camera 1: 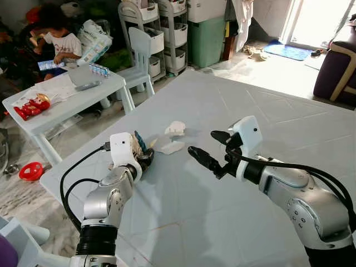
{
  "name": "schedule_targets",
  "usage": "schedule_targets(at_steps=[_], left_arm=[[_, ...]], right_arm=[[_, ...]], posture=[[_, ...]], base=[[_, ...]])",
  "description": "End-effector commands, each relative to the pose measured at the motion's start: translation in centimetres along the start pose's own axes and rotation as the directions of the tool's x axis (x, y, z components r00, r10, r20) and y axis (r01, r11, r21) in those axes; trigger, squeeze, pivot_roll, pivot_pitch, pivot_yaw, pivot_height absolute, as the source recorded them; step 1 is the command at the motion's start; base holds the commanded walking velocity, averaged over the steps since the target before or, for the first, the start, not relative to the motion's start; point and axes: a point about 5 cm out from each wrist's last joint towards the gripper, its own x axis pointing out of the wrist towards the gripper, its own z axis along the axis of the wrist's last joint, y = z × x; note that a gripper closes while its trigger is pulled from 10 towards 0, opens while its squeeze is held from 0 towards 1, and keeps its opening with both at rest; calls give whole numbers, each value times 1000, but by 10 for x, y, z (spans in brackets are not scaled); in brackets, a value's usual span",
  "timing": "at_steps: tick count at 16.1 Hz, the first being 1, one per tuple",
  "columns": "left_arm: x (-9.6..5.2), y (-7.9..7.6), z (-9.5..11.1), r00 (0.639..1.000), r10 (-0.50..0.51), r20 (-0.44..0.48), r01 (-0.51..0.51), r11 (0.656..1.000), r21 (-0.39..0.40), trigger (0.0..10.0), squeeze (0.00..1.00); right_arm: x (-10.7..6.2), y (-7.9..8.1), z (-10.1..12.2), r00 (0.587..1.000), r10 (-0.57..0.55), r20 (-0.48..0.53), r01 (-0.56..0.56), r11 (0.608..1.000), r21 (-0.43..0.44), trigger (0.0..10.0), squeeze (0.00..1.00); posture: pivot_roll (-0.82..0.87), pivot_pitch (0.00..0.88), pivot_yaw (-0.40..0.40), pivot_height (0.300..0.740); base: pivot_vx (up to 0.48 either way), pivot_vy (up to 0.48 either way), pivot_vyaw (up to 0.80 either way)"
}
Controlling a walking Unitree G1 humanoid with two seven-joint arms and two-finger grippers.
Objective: Picking trash to rubbish bin
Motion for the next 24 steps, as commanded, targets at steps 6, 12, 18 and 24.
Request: schedule_targets(at_steps=[6,12,18,24], left_arm=[[-5,16,-17,994,98,-58,-96,995,36,0,0],[-12,15,-4,989,135,67,-139,988,66,0,0],[-21,17,0,980,152,125,-164,983,87,0,0],[-48,27,0,977,62,206,-96,983,156,0,0]], right_arm=[[-1,8,-1,998,54,-28,-54,998,-12,10000,0],[1,9,-4,998,54,-35,-54,998,-13,10000,0],[5,9,-6,998,57,-38,-58,998,-13,10000,0],[27,-30,-20,973,-228,-21,228,974,3,10000,0]], posture=[[-52,0,43,740],[-43,0,43,740],[-26,0,41,740],[62,0,29,740]], base=[[0,0,0],[0,0,0],[0,0,0],[0,0,0]])
